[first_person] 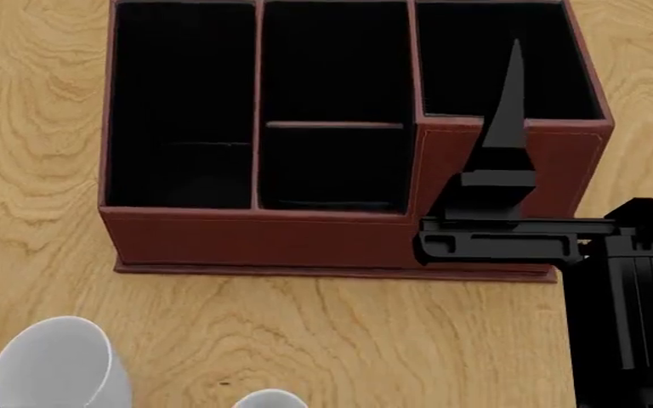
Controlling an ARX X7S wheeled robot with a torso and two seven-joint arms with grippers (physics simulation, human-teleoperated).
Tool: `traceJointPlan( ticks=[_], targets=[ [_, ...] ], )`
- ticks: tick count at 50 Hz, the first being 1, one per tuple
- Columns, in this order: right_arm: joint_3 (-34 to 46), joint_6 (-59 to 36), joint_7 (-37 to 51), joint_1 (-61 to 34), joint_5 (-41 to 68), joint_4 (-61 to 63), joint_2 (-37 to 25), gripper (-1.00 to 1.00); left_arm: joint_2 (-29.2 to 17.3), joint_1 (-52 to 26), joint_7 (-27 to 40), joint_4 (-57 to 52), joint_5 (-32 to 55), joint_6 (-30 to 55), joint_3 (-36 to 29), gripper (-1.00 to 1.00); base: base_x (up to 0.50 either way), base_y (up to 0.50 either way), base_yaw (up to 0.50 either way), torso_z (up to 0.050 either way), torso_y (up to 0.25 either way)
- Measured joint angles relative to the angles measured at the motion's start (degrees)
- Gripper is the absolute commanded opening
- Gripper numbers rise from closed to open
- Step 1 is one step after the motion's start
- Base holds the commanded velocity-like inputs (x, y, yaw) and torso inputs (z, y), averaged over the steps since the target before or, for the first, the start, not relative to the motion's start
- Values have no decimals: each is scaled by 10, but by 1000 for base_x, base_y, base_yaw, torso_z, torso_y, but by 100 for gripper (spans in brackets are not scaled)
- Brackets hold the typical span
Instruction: Pick up the white mug and place it to the right of the caddy.
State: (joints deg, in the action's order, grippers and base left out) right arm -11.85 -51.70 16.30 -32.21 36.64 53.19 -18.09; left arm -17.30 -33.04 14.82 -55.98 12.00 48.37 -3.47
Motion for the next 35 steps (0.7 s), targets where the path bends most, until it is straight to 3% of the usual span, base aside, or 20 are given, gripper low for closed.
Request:
traceJointPlan(
  ticks=[25,29,35],
  targets=[
    [0,-2,10,11,12,12,-17,100,-14,3,17,-21,15,21,23,100,0,0,0,0,0],
    [1,0,10,12,14,12,-18,100,-41,10,48,-27,43,22,40,100,0,0,0,0,0],
    [6,2,11,12,14,10,-19,100,-125,32,144,-33,131,-3,62,100,0,0,0,0,0]
  ],
)
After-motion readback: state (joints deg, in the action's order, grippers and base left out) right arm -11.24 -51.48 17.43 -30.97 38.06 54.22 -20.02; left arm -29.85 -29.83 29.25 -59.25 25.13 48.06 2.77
